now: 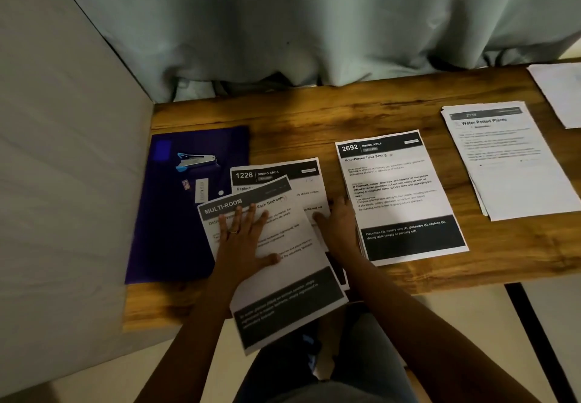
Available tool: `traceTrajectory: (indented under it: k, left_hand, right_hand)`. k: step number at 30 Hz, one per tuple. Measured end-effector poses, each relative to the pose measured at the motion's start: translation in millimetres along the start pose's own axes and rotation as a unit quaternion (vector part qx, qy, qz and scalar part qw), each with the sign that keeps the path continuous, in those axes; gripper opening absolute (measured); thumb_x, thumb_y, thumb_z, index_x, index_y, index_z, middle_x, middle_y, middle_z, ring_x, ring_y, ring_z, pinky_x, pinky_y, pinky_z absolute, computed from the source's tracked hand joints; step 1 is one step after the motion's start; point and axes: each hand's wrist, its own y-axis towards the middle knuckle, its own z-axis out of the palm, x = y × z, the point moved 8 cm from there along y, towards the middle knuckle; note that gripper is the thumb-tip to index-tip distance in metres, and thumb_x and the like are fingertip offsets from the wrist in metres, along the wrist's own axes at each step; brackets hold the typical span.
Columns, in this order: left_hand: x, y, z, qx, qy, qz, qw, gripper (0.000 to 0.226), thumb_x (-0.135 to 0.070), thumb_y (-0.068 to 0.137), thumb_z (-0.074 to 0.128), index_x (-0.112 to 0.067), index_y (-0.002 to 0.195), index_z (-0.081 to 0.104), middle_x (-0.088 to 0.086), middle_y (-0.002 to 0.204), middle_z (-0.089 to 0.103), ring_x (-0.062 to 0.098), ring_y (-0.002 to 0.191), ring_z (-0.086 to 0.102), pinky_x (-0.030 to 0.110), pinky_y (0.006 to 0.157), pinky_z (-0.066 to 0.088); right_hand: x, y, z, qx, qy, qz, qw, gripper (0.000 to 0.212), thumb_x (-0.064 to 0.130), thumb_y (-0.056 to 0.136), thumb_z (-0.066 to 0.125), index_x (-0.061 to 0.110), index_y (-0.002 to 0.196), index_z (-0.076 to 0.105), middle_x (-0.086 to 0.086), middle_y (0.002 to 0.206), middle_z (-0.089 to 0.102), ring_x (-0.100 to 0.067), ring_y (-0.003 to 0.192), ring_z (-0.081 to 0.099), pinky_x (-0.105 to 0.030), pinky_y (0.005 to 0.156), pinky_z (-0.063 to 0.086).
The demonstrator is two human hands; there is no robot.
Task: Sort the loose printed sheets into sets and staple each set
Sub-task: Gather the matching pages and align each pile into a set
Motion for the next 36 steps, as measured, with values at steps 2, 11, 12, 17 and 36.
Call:
traceTrajectory:
  k: [2, 11, 12, 17, 36]
  left_hand:
    - [3.4, -0.2, -1.7, 0.0, -0.003, -0.004, 1.0, 0.121, -0.098, 0.049, -0.001, -0.031, 0.149, -0.01, 0.005, 0.157, -0.02, 0.028, 0.139, -0.027, 0.04, 0.096, -0.042]
    - [43.5, -38.7, -18.0, -0.148, -0.243, -0.217, 0.934, 0.114, -0.053, 0.07, 0.075, -0.026, 0.15, 0.0, 0.016, 0.156, -0.015, 0.035, 0.143, -0.012, 0.049, 0.113, -0.012]
    - [45.5, -41.7, -15.1, -0.146, -0.261, -0.223, 0.928, 0.114, -0.05, 0.07, 0.076, -0.026, 0.15, -0.002, 0.017, 0.157, -0.013, 0.035, 0.144, -0.011, 0.049, 0.113, -0.011]
    - [52.3, -45.9, -9.3, -0.139, -0.383, -0.231, 0.883, 0.113, -0.032, 0.07, 0.081, -0.035, 0.149, -0.001, 0.008, 0.158, -0.008, 0.037, 0.144, 0.0, 0.059, 0.114, 0.011]
    - [96.7, -77.6, -40.2, -0.27, -0.484, -0.307, 0.774, 0.088, -0.001, 0.084, 0.064, -0.025, 0.15, 0.011, 0.014, 0.136, 0.049, 0.031, 0.114, 0.056, 0.042, 0.086, 0.049]
  right_hand:
    - [-1.5, 2.9, 1.7, 0.003, -0.006, 0.013, 1.0, 0.035, 0.018, 0.082, 0.068, 0.015, 0.111, 0.049, -0.005, 0.118, 0.057, -0.023, 0.11, 0.058, -0.042, 0.091, 0.052]
    - [-0.8, -2.3, -14.6, -0.046, 0.045, 0.012, 0.998, 0.008, 0.02, 0.092, 0.058, 0.014, 0.098, 0.057, 0.0, 0.094, 0.061, -0.012, 0.08, 0.058, -0.027, 0.075, 0.049]
    - [0.6, -3.5, -16.5, -0.052, 0.046, 0.006, 0.998, 0.006, 0.02, 0.092, 0.058, 0.014, 0.096, 0.057, 0.0, 0.093, 0.061, -0.012, 0.08, 0.057, -0.027, 0.076, 0.048]
    - [13.1, -11.8, -20.9, -0.06, 0.06, -0.04, 0.996, 0.007, 0.02, 0.093, 0.057, 0.016, 0.088, 0.059, 0.001, 0.093, 0.059, -0.01, 0.081, 0.055, -0.018, 0.074, 0.041]
    - [13.1, -13.7, 1.0, -0.019, -0.145, -0.002, 0.989, 0.053, 0.032, 0.084, 0.068, 0.01, 0.125, 0.044, -0.013, 0.129, 0.047, -0.03, 0.121, 0.046, -0.041, 0.101, 0.041]
